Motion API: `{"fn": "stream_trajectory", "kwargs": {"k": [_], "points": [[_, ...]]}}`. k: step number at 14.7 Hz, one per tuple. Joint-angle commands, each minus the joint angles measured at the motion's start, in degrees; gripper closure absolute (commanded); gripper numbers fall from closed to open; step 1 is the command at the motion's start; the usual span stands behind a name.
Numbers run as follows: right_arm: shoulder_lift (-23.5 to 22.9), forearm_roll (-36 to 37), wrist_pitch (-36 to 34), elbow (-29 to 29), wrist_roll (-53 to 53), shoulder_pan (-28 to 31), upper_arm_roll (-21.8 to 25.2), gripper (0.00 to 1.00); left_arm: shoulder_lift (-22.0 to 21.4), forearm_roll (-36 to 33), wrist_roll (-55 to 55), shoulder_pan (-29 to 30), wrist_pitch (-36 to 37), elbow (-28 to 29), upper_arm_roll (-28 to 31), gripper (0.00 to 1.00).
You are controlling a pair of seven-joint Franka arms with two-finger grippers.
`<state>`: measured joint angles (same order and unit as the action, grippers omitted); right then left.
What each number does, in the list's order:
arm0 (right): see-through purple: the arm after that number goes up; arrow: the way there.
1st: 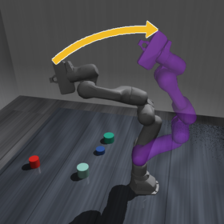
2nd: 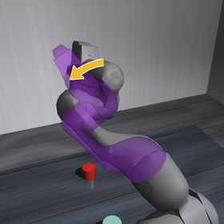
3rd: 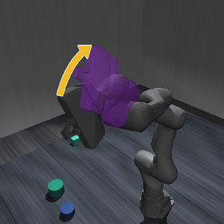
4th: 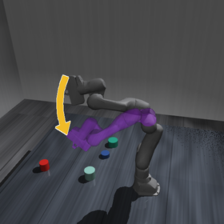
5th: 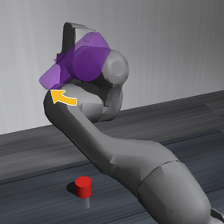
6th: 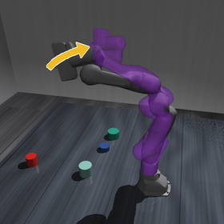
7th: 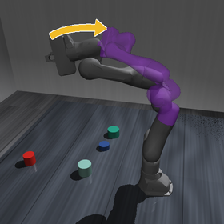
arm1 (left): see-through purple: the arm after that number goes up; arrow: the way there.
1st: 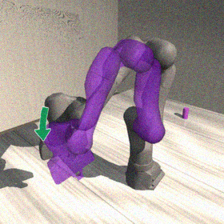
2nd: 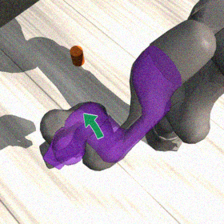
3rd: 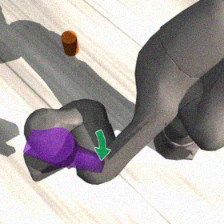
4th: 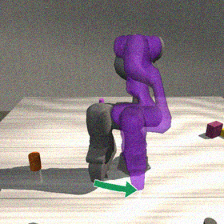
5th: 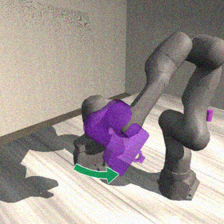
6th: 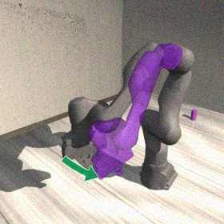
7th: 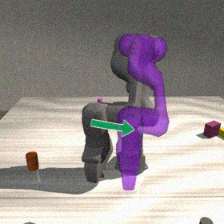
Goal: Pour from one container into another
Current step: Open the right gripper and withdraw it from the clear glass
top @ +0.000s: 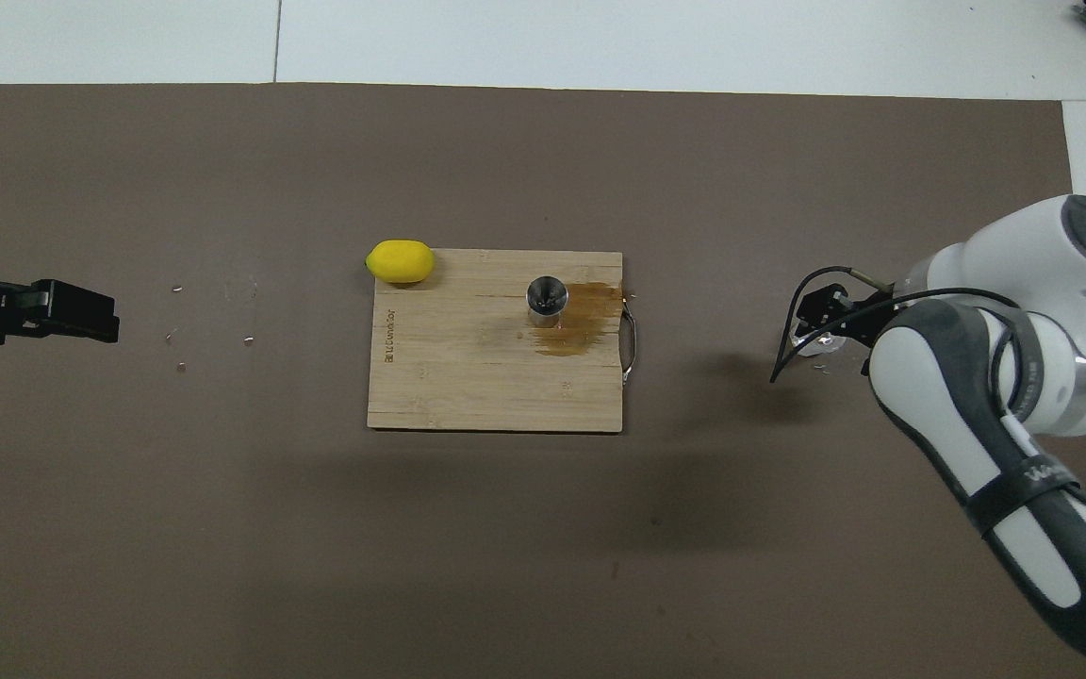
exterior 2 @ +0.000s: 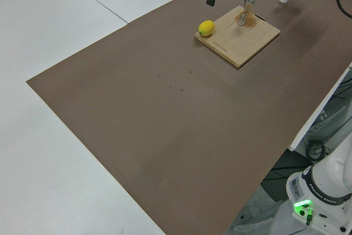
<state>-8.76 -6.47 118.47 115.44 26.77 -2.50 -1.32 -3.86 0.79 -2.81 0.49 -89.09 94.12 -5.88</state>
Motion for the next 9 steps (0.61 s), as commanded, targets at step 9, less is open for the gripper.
{"fn": "stream_trajectory", "kwargs": {"k": [9], "points": [[9.1,5.3,-22.5,-17.1,-7.0,-1.5,0.3,0.00,-0.6,0.4,0.1,0.7,0.1,0.5,-0.4,0.00]]}}
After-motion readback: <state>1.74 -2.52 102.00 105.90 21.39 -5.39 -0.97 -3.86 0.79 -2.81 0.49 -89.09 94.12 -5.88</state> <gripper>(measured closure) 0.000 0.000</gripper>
